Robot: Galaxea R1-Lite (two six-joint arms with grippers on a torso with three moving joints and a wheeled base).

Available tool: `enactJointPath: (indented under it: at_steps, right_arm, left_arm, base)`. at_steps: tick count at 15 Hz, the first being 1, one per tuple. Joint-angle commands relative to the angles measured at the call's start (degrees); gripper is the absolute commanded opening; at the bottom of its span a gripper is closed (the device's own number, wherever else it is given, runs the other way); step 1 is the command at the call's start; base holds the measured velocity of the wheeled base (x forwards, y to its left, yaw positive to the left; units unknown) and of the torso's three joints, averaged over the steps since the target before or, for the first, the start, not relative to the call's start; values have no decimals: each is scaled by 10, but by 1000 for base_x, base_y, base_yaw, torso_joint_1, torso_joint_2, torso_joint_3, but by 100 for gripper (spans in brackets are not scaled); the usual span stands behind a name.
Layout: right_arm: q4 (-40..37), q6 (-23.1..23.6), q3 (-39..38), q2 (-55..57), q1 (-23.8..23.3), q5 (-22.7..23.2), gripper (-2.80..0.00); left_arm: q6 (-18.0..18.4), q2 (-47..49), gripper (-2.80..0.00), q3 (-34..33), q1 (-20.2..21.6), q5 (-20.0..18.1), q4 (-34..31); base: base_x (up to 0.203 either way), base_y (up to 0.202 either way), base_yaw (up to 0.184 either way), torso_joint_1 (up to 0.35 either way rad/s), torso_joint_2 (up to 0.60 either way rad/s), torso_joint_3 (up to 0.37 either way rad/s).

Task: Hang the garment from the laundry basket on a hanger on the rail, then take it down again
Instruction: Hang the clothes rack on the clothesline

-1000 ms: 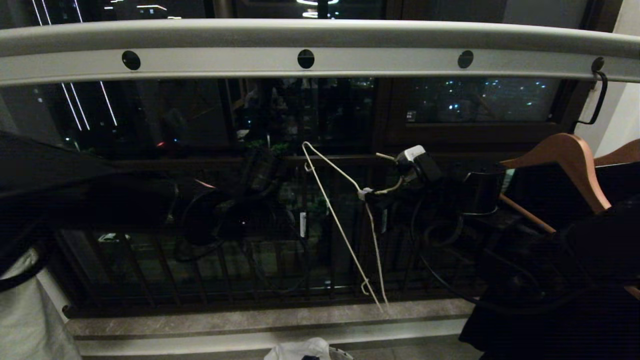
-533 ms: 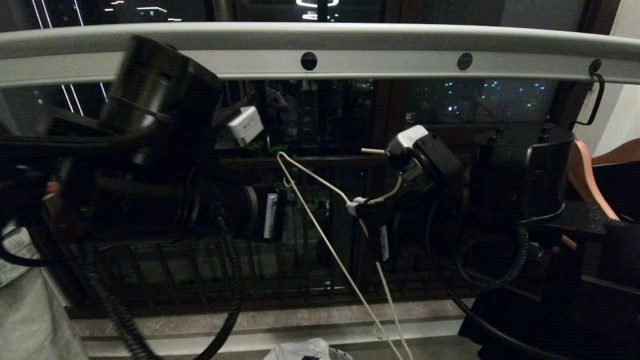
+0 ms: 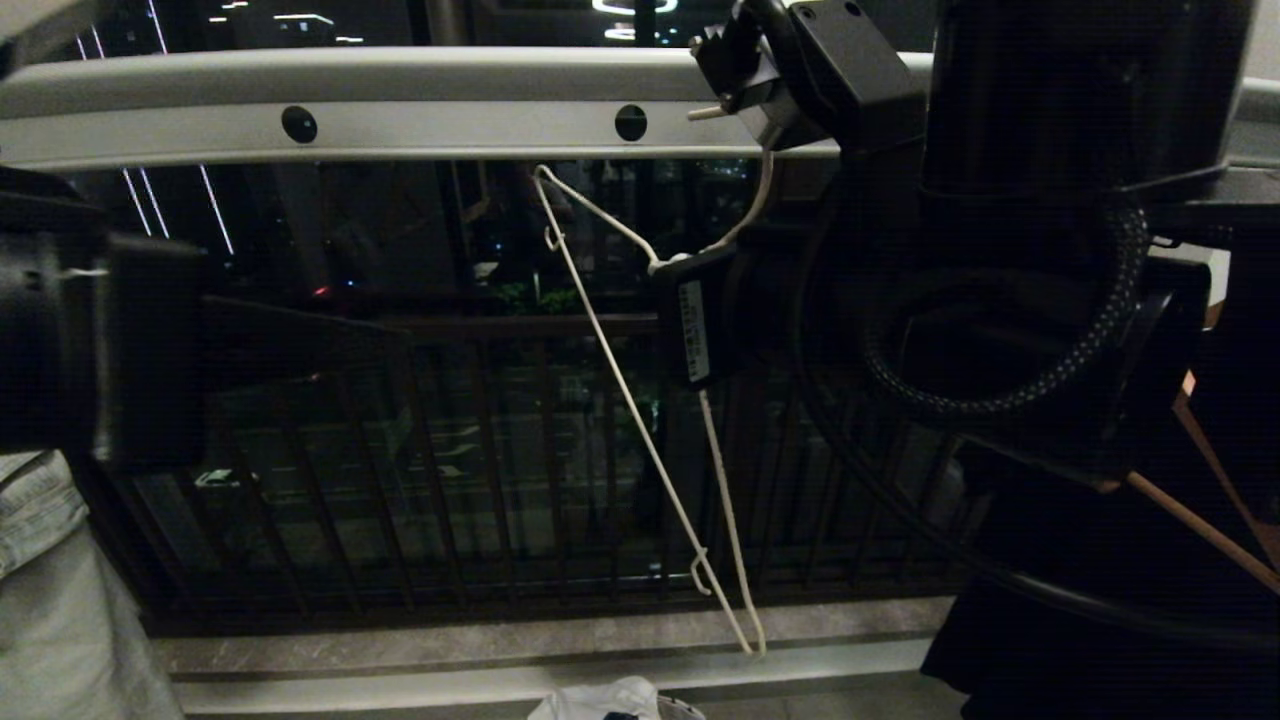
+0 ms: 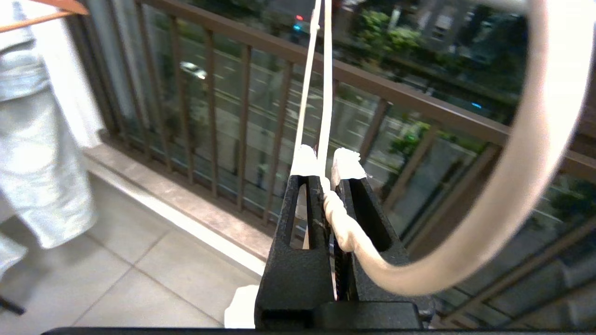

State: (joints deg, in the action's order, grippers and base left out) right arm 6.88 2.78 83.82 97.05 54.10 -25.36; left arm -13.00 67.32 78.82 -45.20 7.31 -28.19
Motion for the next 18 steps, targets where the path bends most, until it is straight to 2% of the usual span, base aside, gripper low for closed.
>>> enactJointPath:
  at_steps: [1,8,18]
  right_arm:
    - [-24,1,47,37,2,-9,-280]
    - [-64,9,140,99,-36,-9,-280]
    - [-106,28,239,163,-58,-7,-280]
  left_arm:
    - [2,-43,-280,10,1,1,-2]
    - [22,-87,-280,16,1,1,-1]
    - [25,-98,-280,20,1,1,1]
  base:
    - [0,0,0,0,0,0]
    - [0,0,0,0,0,0]
    - [0,0,0,0,0,0]
